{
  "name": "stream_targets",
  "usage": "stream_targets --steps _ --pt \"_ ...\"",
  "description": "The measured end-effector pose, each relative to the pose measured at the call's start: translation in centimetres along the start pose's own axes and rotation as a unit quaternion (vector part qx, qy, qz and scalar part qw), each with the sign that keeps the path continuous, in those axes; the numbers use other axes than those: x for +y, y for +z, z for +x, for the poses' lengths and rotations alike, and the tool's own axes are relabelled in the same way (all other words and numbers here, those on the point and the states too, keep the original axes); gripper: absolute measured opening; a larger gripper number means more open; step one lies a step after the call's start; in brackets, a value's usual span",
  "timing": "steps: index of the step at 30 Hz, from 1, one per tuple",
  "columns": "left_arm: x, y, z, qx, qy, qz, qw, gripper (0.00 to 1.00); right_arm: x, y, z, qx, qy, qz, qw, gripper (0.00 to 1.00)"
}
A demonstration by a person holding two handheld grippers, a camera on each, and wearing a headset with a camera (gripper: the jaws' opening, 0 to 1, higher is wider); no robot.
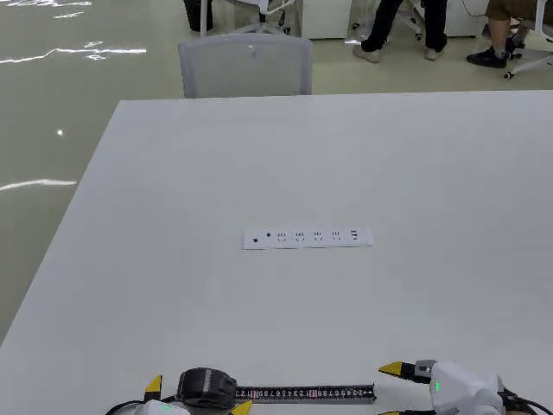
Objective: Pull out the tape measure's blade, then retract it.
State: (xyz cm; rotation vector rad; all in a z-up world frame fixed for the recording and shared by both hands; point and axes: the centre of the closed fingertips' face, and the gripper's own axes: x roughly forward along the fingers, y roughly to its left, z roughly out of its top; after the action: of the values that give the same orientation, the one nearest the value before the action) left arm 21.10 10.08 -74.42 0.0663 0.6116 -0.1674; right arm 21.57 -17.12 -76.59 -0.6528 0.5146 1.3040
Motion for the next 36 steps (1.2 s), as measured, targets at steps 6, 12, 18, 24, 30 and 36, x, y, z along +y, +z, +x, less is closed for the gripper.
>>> stream_targets --steps 6,12,18,24,30,36 --pt "0.1 -0.7 0.8 0.011 0.005 -0.015 0.9998 0.84 -0.1 -0.5 0.8 0.007 0.018 -0.01 0.9998 0.35" --pt "0.1 -1.6 1.6 0.02 0.005 -0.027 0.9994 0.81 -0.3 -1.0 1.7 0.015 0.04 -0.016 0.999 0.31" --pt "0.5 -2.0 1.9 0.026 0.012 -0.036 0.9989 0.78 -0.3 -1.5 2.4 0.022 0.055 -0.021 0.998 0.28" --pt "0.6 -2.3 2.0 0.032 0.013 -0.044 0.9984 0.74 -0.1 -2.1 3.1 0.024 0.075 -0.011 0.9968 0.23" --pt "0.6 -2.7 2.4 0.033 0.014 -0.052 0.998 0.73 0.0 -2.1 3.3 0.025 0.092 -0.002 0.9955 0.16" --pt "0.3 -2.1 2.4 0.03 0.019 -0.053 0.998 0.72 0.0 -2.3 3.3 0.026 0.098 0.006 0.9948 0.15"
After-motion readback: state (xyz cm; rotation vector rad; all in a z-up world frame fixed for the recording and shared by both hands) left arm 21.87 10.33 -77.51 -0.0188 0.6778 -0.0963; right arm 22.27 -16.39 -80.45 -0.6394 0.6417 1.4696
